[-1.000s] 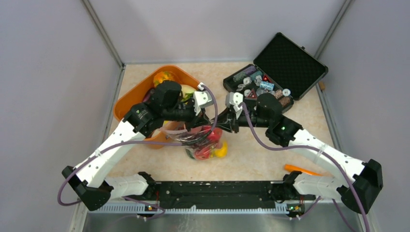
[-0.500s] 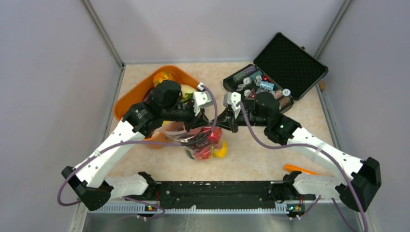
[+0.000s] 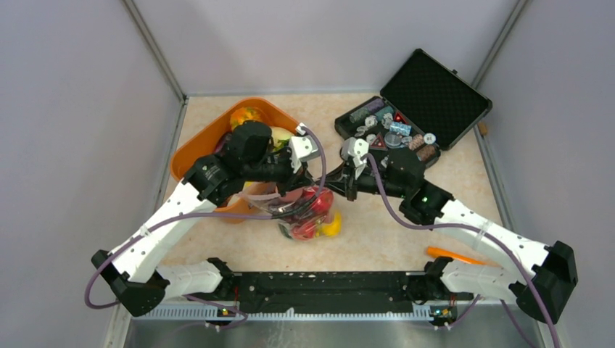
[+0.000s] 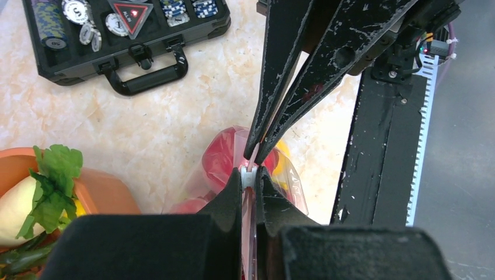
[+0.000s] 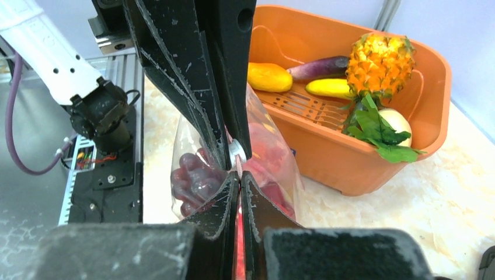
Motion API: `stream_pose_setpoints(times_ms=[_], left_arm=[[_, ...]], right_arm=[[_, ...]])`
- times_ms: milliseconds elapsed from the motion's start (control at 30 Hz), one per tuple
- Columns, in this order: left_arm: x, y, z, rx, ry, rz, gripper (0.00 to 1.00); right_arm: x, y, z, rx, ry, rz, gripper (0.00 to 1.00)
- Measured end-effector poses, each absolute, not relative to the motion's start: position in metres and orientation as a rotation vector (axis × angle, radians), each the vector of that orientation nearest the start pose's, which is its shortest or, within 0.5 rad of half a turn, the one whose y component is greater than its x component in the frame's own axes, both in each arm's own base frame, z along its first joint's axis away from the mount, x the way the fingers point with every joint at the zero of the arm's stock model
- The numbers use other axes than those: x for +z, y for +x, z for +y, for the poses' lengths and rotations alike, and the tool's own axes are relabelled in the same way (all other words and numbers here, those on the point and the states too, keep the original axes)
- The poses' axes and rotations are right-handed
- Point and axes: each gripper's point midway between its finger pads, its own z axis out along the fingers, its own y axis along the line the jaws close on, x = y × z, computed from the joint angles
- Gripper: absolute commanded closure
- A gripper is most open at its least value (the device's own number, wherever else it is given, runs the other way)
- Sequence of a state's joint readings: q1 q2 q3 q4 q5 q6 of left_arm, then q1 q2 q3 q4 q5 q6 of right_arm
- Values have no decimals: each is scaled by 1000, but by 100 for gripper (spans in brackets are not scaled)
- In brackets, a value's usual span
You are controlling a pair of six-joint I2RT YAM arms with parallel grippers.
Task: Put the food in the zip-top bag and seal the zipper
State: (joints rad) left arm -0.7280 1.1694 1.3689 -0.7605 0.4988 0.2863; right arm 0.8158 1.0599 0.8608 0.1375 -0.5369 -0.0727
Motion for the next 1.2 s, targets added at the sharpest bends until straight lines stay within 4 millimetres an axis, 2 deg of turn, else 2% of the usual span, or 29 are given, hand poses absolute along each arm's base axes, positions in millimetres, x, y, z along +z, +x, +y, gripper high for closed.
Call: stream_pose_setpoints(times_ms=[200, 433, 467, 533, 567, 600, 633, 733, 867, 1000, 1200], left_arm=[[305, 192, -261, -740, 1276, 1724, 100], [292, 198, -247, -653, 1245, 1780, 100], [292, 198, -247, -654, 1245, 1781, 100], [292, 197, -248, -660, 1247, 1778, 100], [292, 196, -248, -666, 1250, 1776, 100], [292, 195, -249, -672, 1253, 1775, 100], [293, 194, -249, -682, 1258, 1771, 100], [297, 190, -251, -709, 1269, 1758, 100], [308, 184, -255, -749, 1281, 1724, 100], [312, 181, -257, -776, 1291, 1707, 100], [311, 179, -262, -809, 1310, 1713, 100]], right_arm=[[301, 187, 327, 986, -1067, 1329, 100], [307, 188, 329, 984, -1057, 1304, 100], [306, 187, 329, 985, -1064, 1304, 95], [303, 185, 330, 986, -1089, 1308, 61], [300, 185, 330, 984, -1104, 1320, 50], [298, 186, 332, 979, -1119, 1328, 42], [297, 188, 333, 967, -1135, 1329, 39], [291, 191, 334, 933, -1170, 1336, 38], [286, 192, 333, 905, -1210, 1326, 47], [290, 189, 336, 915, -1242, 1296, 56], [290, 182, 340, 954, -1284, 1271, 60]])
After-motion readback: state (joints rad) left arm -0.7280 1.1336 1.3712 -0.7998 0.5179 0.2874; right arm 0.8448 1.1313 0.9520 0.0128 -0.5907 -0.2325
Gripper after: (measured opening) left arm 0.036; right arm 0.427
